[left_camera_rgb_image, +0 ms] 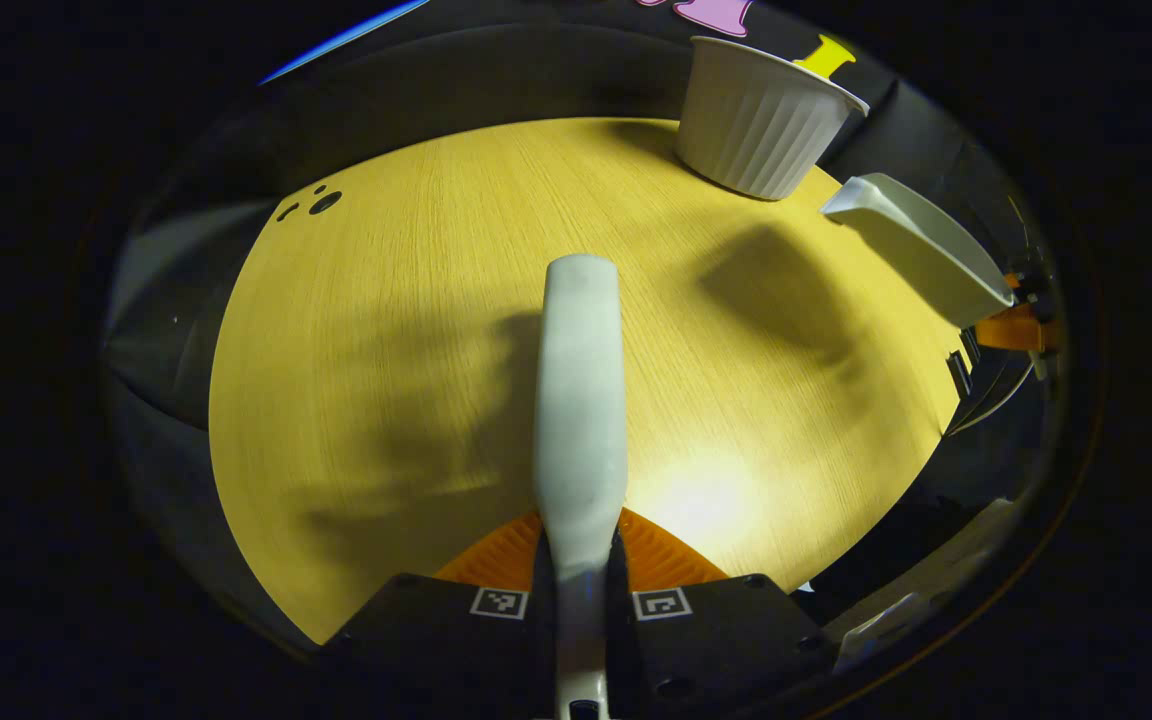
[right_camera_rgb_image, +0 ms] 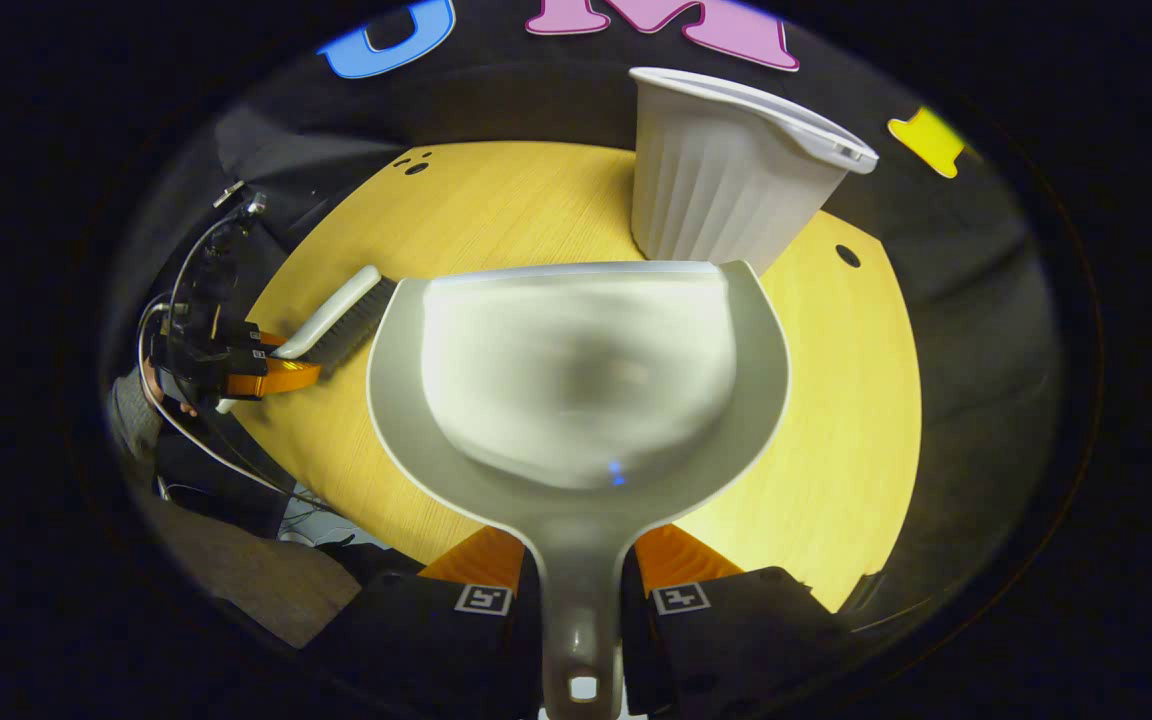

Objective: Pick up the small broom and dustpan from the desktop, sweep the trash into the dustpan with the broom, and then empty the trash into the garbage bin.

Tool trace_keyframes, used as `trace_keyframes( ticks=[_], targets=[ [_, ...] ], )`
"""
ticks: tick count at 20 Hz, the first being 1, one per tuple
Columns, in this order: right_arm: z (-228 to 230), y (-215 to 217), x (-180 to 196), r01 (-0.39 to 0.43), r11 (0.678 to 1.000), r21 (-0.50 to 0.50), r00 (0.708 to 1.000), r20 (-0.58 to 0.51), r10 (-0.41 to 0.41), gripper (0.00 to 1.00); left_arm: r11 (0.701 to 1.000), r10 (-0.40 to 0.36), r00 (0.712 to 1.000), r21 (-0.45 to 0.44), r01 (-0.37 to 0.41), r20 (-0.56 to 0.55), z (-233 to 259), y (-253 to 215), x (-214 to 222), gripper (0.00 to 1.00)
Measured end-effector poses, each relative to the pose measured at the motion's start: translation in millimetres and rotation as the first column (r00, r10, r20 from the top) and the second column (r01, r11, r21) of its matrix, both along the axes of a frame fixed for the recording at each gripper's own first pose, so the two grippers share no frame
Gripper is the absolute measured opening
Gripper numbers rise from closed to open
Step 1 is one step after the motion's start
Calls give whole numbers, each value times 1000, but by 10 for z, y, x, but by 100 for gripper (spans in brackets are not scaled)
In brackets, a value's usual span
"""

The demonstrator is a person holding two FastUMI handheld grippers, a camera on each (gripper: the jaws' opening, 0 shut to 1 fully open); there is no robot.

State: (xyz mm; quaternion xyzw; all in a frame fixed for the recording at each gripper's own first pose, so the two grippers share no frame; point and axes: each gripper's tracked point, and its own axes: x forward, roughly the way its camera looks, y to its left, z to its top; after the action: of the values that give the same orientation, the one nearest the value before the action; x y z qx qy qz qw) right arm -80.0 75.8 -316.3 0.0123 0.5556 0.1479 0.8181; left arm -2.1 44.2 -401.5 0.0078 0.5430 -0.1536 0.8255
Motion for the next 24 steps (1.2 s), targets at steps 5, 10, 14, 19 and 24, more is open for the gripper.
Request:
trace_keyframes(
  ticks=[5, 10, 14, 19, 24],
  targets=[
    [-435, 127, -53, 4, 1000, -27, 999, -36, -5, 36, 1000, 5, 1000, 8, -5, -10, -34, 3, 33, 24],
    [-660, 163, -96, 29, 998, -49, 998, -47, -31, 41, 999, -8, 1000, 43, 9, -8, -43, -47, 53, 24],
    [-807, 210, -89, 43, 997, -70, 997, -63, -47, 41, 998, -17, 1000, 65, 18, -17, -73, -58, 75, 25],
    [-878, 324, -110, 79, 997, -27, 993, -83, -81, 37, 997, -31, 999, 76, 34, -38, -113, -71, 39, 28],
    [-834, 344, -134, 82, 997, -1, 994, -78, -82, 43, 994, -19, 1000, 110, 20, -10, -60, -35, -2, 29]
  ],
)
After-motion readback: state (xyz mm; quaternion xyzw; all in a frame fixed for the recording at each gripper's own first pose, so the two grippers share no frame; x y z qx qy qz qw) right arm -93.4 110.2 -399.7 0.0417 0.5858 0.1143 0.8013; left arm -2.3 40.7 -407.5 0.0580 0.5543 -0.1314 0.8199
